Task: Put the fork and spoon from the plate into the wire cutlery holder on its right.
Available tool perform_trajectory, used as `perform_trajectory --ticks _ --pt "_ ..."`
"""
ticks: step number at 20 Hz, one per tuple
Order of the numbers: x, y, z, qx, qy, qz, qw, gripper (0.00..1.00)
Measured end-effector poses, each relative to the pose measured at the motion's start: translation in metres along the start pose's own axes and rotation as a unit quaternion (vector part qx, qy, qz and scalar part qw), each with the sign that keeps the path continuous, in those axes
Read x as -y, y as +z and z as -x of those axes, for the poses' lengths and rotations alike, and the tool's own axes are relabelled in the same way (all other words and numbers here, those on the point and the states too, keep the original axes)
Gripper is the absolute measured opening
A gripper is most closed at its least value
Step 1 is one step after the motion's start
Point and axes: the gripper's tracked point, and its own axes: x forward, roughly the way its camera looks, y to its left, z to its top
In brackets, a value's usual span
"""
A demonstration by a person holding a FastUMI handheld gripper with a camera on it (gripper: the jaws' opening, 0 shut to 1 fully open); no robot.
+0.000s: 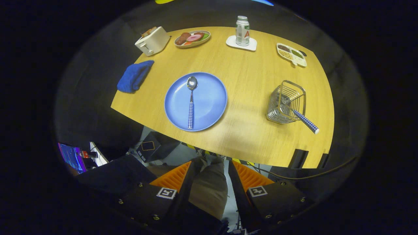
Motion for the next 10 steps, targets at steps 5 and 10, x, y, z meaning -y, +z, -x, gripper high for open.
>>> perform_trajectory --ticks 5,10 --pt "-0.025 0.022 -0.019 0.011 0.008 0.035 0.999 0.65" --pt "-0.035 0.046 -0.05 0.018 -0.003 0.052 0.998 0.65"
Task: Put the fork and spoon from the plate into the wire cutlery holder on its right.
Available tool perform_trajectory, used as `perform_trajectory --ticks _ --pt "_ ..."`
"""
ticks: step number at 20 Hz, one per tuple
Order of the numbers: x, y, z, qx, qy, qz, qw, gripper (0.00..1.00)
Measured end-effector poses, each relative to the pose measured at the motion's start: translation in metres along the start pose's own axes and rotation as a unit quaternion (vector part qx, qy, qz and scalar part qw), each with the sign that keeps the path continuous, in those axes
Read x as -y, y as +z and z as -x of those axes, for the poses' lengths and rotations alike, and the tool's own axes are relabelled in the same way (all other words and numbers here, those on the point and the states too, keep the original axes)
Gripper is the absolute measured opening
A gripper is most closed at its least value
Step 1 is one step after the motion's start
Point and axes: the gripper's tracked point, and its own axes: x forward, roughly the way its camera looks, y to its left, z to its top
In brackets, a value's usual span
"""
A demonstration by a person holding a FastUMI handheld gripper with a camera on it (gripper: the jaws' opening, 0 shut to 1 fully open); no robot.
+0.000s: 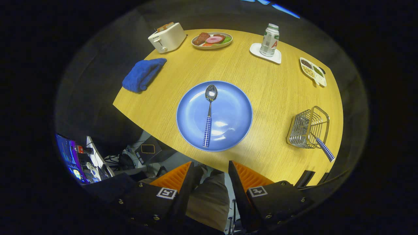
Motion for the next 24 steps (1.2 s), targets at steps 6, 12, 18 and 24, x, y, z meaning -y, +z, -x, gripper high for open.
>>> perform_trajectory --ticks 6,12,18,24 --pt "-0.008 0.027 -0.045 -0.004 -0.015 -0.002 1.0 0.65" --pt "-0.013 0.036 -0.085 -0.018 -0.024 -0.024 0.999 0.65" --pt "-0.015 0.031 -0.114 -0.047 -0.032 -0.032 0.998 0.65" --pt "-0.009 0.026 -0.124 -0.068 -0.058 -0.009 0.996 0.16"
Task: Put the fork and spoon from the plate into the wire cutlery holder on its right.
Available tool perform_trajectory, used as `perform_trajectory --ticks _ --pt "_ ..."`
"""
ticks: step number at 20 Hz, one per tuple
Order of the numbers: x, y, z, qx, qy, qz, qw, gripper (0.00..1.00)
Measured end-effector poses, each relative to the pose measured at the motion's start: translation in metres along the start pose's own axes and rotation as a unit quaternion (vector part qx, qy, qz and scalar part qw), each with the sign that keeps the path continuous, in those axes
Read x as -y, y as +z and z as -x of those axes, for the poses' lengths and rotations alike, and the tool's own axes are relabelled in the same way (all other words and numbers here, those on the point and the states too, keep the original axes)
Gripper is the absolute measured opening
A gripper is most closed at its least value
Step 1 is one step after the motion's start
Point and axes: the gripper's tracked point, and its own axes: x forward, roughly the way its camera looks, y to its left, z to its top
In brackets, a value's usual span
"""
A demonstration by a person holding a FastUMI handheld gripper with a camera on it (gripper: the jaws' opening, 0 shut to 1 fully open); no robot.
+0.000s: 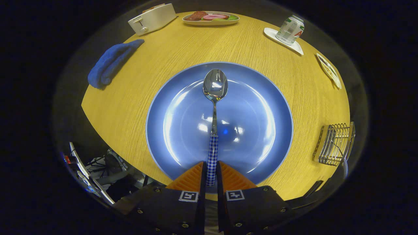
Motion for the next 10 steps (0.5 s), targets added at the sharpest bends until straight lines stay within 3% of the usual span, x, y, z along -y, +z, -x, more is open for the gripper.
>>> perform_trajectory --ticks 3,5,10 --pt "0.004 -0.003 -0.013 -0.019 -0.006 0.014 1.0 0.17" --pt "0.01 0.005 -0.009 -0.019 0.0 0.018 1.0 0.05" --pt "0.003 -0.001 0.008 -0.028 0.039 0.023 0.999 0.05"
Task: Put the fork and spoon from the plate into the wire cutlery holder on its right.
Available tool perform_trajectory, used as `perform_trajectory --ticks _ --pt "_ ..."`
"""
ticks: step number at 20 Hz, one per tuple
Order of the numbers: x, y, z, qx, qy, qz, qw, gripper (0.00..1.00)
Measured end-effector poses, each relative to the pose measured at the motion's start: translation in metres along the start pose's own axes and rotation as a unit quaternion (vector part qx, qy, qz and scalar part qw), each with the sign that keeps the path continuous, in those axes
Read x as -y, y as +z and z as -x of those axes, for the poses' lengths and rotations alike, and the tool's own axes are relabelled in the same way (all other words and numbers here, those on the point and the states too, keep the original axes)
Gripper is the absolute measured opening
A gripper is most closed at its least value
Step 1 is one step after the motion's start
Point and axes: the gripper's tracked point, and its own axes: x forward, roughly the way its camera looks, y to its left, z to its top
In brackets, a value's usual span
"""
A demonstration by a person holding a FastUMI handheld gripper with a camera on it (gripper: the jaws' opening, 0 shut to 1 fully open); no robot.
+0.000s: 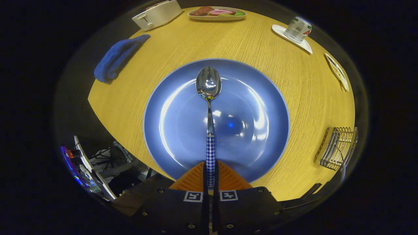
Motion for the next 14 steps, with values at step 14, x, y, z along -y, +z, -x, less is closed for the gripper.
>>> perform_trajectory --ticks 14 --pt "0.063 -0.067 0.11 -0.079 0.08 -0.035 0.993 0.05"
